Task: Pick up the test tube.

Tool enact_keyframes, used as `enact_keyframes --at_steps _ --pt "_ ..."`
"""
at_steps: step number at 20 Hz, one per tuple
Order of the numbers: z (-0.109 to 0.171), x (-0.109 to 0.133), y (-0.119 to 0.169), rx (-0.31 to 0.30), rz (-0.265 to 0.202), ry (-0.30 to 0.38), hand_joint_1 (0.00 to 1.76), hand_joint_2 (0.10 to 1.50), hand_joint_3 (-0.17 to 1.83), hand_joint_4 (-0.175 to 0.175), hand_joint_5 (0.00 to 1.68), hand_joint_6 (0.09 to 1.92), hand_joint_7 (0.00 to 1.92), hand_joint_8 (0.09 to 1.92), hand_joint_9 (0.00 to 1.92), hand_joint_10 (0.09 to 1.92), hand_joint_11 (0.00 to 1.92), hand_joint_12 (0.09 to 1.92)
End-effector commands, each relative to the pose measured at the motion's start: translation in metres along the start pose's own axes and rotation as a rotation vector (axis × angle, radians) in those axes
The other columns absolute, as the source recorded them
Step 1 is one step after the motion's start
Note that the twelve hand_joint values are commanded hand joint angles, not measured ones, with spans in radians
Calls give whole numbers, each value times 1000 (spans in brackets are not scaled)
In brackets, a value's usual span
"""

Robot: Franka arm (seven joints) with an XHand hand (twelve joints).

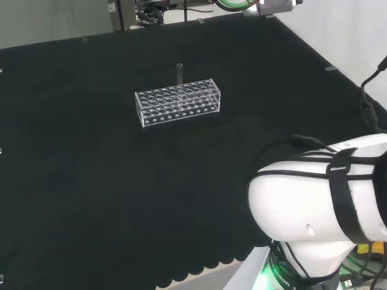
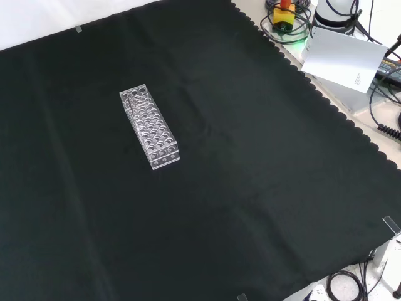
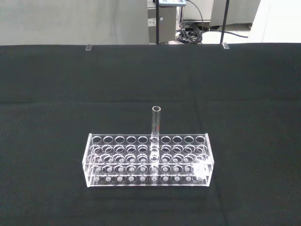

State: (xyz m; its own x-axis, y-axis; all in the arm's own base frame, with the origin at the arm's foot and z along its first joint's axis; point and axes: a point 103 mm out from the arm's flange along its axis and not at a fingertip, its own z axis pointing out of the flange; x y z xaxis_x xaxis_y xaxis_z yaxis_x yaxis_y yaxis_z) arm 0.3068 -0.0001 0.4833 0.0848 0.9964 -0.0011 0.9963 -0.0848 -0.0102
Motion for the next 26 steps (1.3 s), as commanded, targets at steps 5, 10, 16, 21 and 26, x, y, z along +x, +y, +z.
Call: enact_keyframes --at_steps 5,10,16,21,26 --pt "3 1 2 -1 -1 -5 449 1077 -112 -26 1 87 1 87 1 139 0 830" --pt "6 0 14 -12 -25 27 450 1076 -109 -27 0 87 17 87 0 221 0 892" --pt "6 0 43 -19 -52 34 504 1074 -109 -36 21 87 76 123 0 541 0 1154" --pt "12 -3 71 1 -60 43 544 1071 -122 -44 60 87 2 490 0 707 0 1283" --pt "18 -3 97 21 -54 33 570 1072 -132 -50 85 87 0 605 0 800 0 1349"
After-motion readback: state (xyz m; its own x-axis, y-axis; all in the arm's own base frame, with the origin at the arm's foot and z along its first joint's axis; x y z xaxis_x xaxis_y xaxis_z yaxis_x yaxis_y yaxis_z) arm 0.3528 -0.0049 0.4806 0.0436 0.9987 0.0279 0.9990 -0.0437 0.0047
